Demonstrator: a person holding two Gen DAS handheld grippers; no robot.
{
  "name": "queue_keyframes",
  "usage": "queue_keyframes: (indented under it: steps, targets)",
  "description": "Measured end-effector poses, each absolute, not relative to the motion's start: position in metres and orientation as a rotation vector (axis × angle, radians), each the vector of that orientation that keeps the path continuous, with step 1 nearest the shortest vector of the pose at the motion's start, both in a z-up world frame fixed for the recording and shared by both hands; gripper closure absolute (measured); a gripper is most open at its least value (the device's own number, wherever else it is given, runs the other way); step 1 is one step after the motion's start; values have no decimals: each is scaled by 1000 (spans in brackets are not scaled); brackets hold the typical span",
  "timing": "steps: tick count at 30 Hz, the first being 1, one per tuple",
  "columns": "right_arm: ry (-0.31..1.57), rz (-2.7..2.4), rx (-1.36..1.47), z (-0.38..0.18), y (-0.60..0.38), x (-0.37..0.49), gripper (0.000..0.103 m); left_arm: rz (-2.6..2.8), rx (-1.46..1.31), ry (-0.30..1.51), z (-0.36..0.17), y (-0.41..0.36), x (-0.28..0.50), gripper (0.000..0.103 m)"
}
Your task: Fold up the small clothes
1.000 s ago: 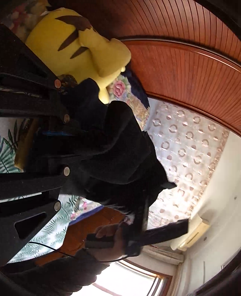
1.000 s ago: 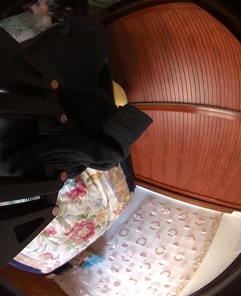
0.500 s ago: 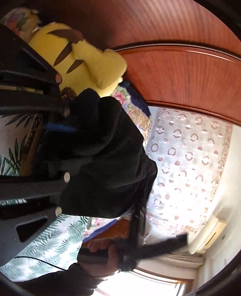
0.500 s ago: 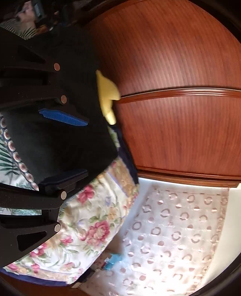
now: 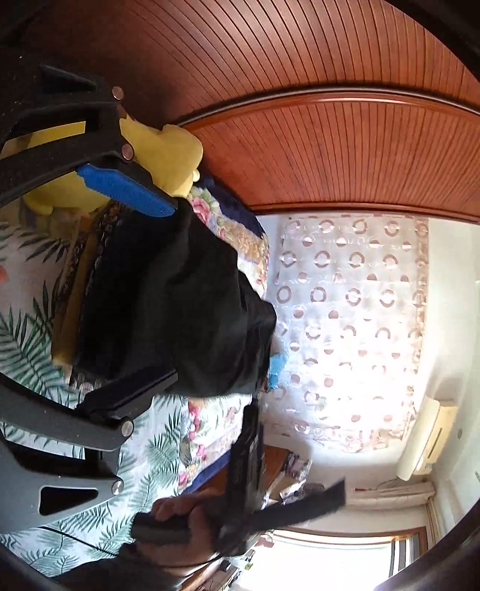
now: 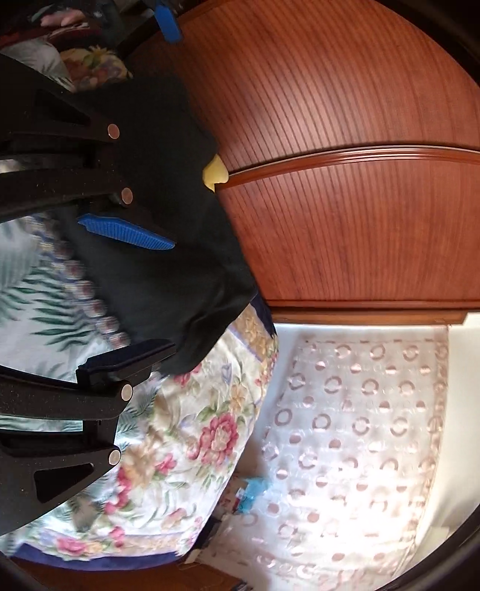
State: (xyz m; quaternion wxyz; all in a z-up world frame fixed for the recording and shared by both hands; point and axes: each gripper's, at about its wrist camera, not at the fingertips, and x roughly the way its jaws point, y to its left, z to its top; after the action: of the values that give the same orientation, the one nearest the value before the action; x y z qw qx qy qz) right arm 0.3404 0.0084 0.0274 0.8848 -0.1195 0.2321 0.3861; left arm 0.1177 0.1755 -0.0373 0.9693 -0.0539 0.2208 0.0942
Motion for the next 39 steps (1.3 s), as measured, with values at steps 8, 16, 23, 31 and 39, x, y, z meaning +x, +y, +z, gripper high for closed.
queue_keyframes:
  steps: [8, 16, 23, 31, 39]
  targets:
    - [483, 702, -159, 19, -81, 254, 33, 104, -62, 436, -32, 129, 107, 20]
    - [464, 578, -116, 31, -147, 158, 26, 6, -32, 462, -38, 73, 101, 20]
    - [442, 475, -93, 40, -169, 92, 26, -37, -13, 460, -32, 39, 91, 20]
    - [419, 403, -52, 43, -181, 43, 17, -57, -4, 446, -15, 16, 81, 20]
    - [368, 313, -18, 53, -185, 1, 17, -62, 16, 404, 8, -2, 66, 20]
